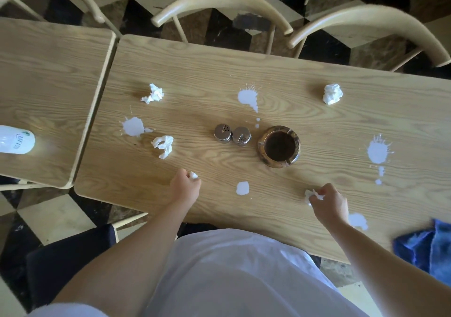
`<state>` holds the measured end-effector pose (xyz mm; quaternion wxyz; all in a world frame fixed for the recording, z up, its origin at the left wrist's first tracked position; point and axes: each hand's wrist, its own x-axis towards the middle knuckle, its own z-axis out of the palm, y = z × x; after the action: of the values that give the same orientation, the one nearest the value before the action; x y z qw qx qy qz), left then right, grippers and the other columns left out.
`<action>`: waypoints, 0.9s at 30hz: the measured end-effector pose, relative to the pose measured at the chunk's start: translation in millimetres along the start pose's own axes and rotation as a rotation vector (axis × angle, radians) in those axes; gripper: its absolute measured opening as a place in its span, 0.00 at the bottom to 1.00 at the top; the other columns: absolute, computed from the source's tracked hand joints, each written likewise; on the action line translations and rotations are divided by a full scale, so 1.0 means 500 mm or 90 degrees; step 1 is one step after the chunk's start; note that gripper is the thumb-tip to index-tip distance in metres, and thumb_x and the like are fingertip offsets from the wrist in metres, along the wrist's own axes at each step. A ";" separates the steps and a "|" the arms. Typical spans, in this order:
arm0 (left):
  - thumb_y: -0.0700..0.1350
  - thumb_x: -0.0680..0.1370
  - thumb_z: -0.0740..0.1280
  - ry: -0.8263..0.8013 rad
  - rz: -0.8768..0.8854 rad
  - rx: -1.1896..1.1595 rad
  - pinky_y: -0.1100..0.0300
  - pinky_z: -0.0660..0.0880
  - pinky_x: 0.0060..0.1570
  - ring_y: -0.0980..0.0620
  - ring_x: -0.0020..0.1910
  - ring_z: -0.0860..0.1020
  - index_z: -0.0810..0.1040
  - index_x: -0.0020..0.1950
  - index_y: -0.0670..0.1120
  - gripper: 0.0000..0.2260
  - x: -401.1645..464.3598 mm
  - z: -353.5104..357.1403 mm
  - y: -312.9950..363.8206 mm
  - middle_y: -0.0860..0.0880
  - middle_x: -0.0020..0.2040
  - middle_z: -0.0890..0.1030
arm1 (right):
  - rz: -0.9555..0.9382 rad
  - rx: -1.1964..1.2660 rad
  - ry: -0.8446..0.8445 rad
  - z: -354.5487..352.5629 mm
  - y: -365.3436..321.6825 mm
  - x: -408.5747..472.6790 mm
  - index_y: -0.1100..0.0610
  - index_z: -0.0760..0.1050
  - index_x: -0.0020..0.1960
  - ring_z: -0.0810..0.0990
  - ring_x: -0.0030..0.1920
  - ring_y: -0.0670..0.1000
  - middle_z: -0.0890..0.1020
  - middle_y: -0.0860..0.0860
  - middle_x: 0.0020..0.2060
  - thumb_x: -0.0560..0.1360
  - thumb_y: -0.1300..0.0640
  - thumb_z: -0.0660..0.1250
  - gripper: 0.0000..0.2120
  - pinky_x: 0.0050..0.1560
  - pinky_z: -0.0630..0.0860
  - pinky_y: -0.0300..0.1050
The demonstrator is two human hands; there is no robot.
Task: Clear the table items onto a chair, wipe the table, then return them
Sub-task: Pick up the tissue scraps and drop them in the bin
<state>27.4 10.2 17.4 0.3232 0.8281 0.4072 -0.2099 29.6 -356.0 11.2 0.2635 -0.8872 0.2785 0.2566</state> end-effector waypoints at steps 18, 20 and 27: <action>0.58 0.74 0.68 -0.221 0.494 0.317 0.49 0.76 0.41 0.41 0.45 0.80 0.70 0.60 0.47 0.21 -0.148 0.094 0.152 0.46 0.55 0.74 | -0.325 0.077 -0.161 0.065 -0.224 -0.108 0.52 0.79 0.40 0.82 0.41 0.52 0.84 0.48 0.37 0.70 0.62 0.66 0.06 0.43 0.80 0.51; 0.55 0.77 0.65 -0.195 0.501 0.299 0.49 0.76 0.41 0.40 0.45 0.80 0.72 0.58 0.47 0.15 -0.140 0.098 0.161 0.46 0.53 0.74 | -0.345 0.084 -0.168 0.055 -0.229 -0.110 0.51 0.79 0.43 0.83 0.42 0.52 0.85 0.48 0.40 0.70 0.61 0.64 0.08 0.45 0.81 0.52; 0.46 0.80 0.64 -0.016 0.428 0.228 0.49 0.76 0.41 0.41 0.42 0.80 0.75 0.48 0.43 0.06 -0.046 0.019 0.142 0.45 0.48 0.77 | -0.404 0.043 -0.013 -0.050 -0.283 0.007 0.51 0.80 0.49 0.82 0.40 0.48 0.84 0.46 0.42 0.73 0.60 0.65 0.08 0.41 0.78 0.45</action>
<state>70.7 -41.4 50.6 0.2294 0.9562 0.0656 -0.1697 129.0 -272.5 73.0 0.3623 -0.9180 -0.0063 0.1611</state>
